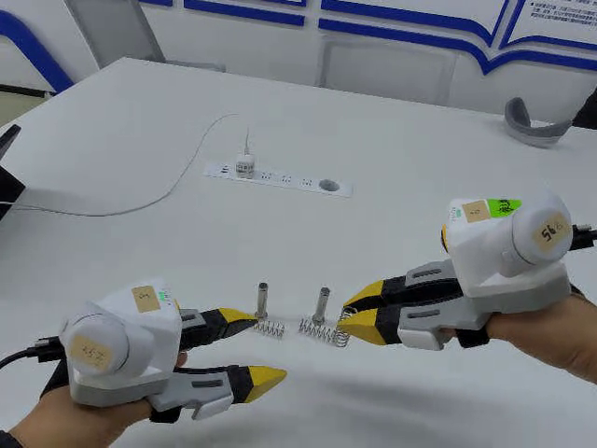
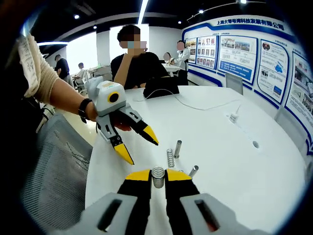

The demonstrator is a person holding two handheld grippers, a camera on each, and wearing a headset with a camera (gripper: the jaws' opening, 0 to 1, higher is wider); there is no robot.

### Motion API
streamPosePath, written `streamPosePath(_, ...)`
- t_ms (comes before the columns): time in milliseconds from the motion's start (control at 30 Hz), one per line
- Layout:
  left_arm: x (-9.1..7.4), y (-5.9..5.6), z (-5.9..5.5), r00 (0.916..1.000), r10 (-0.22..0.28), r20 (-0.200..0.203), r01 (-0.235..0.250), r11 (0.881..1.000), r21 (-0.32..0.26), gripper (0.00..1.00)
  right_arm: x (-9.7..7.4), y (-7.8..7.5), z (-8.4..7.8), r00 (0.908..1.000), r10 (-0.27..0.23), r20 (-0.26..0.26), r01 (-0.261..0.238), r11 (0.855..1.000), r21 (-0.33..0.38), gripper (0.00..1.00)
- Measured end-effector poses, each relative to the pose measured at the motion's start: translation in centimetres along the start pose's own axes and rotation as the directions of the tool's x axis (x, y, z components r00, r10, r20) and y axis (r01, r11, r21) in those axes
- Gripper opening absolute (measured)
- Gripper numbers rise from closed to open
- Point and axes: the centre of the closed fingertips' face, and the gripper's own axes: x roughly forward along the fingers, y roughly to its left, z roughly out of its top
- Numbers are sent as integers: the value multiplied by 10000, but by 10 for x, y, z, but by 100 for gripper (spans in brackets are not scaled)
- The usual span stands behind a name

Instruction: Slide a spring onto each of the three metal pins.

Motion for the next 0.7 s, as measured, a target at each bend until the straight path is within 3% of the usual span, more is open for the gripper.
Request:
streamPosePath(433, -11, 27, -2, 9968, 800, 75, -797, 9962, -360, 54, -24, -31, 3, 9944, -1020, 272, 1010, 9943, 347, 12)
streamPosePath(700, -13, 33, -4, 9950, 995, 21, -993, 9940, -451, 56, -36, -55, 3, 9831, -1794, 378, 1770, 9824, 596, 12)
